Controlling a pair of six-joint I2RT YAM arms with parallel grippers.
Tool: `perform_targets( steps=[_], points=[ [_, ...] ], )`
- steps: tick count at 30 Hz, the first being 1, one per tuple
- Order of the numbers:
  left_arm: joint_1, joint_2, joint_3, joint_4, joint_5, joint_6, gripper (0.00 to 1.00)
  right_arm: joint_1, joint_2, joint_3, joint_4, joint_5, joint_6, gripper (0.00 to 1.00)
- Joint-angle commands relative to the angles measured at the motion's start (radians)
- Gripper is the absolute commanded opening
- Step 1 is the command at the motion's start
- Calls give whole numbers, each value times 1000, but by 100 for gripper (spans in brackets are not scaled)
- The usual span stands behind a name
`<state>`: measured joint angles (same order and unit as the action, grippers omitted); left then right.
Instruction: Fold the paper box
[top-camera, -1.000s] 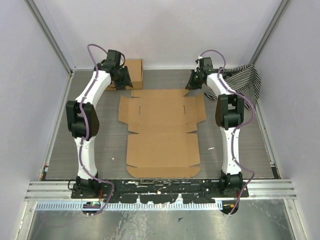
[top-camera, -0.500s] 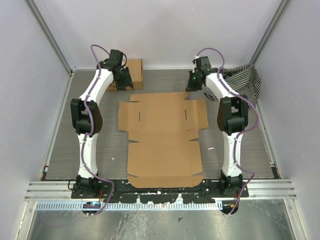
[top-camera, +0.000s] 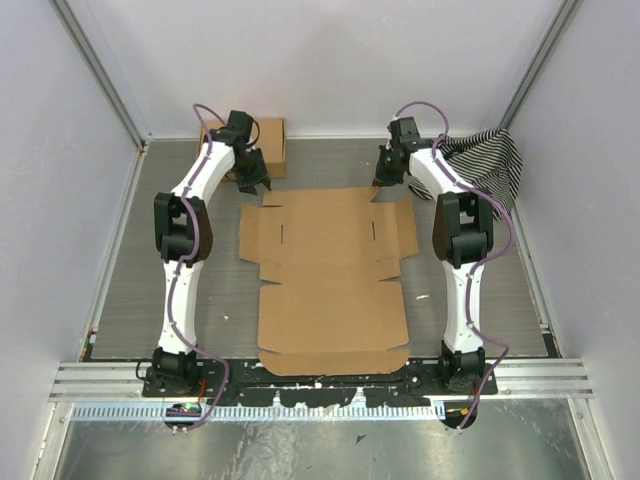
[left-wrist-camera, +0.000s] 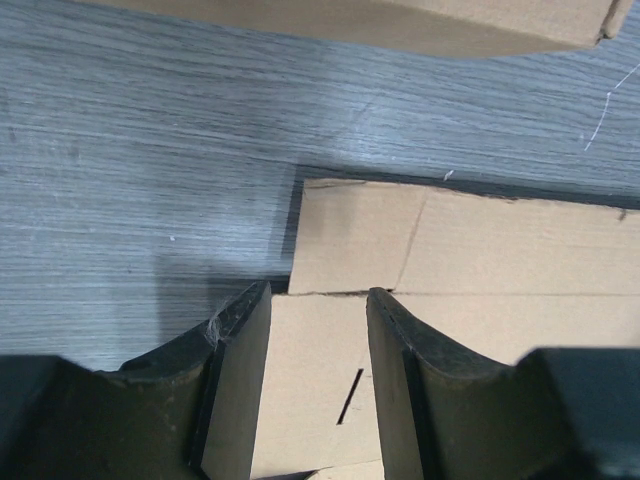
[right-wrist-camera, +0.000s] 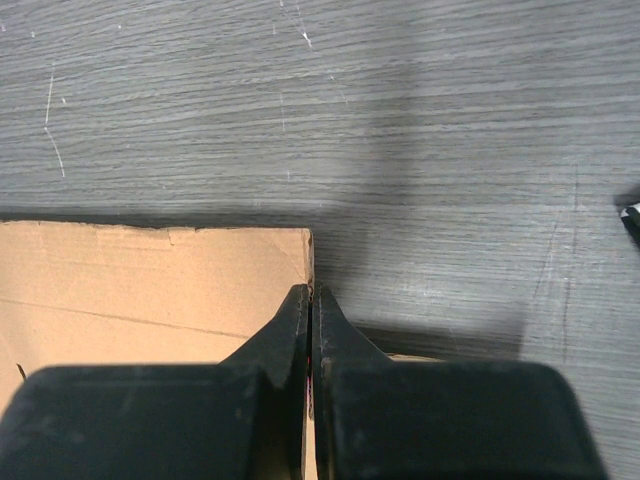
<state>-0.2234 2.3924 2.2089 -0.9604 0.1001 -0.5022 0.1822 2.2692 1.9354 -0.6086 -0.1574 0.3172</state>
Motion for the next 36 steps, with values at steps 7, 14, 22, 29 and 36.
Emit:
perform_targets(
  steps=[7, 14, 22, 29, 36],
  points=[
    [1, 30, 26, 92, 116, -42, 53, -4, 2, 65, 29, -40, 34, 1],
    [14, 17, -69, 195, 156, -74, 56, -8, 14, 72, 23, -61, 42, 1],
    [17, 26, -89, 140, 117, -41, 56, -23, 36, 81, 23, -75, 59, 1],
    [17, 17, -102, 111, 77, -4, 56, -34, 45, 81, 21, -79, 62, 1],
    [18, 30, -106, 111, 75, 3, 56, -43, 46, 74, 21, -98, 63, 1]
  ],
)
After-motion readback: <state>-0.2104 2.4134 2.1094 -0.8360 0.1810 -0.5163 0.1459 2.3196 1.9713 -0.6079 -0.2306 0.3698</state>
